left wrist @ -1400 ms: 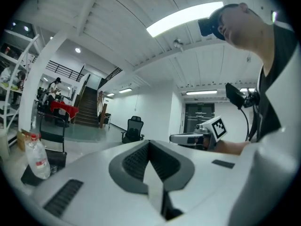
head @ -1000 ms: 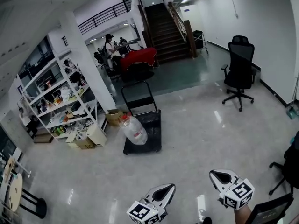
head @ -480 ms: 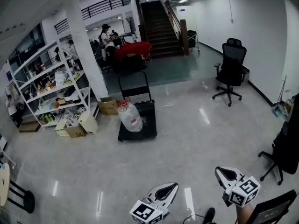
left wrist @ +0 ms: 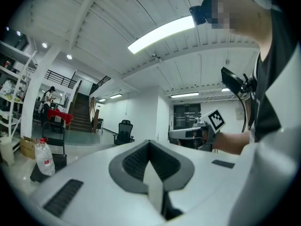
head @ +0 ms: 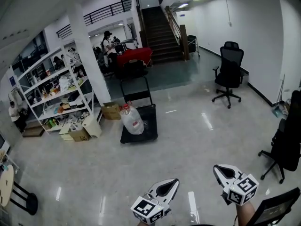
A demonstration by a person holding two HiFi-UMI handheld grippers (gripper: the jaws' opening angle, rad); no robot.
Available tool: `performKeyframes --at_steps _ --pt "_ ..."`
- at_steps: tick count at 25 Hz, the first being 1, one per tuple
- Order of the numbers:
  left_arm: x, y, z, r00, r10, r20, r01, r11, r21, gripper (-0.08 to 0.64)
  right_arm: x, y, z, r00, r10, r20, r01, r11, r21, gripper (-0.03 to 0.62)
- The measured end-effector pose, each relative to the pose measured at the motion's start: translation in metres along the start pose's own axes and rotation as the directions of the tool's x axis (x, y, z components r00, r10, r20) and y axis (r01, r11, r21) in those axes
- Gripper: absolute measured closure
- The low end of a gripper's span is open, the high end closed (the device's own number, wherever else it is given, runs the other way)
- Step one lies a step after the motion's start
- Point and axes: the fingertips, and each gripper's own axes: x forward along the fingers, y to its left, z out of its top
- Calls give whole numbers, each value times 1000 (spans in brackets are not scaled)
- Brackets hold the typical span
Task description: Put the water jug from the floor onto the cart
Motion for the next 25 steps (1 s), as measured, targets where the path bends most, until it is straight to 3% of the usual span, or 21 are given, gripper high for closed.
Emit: performKeyframes --at_steps 7,25 --pt "38 -74 9 1000 -11 -1 11 1000 27 558 -76 -39 -1 1000 -16 21 16 1000 -17 591" --pt "41 -125 11 998 66 -22 -66 997 35 558 -124 -52 1 998 38 53 -37 999 -24 591"
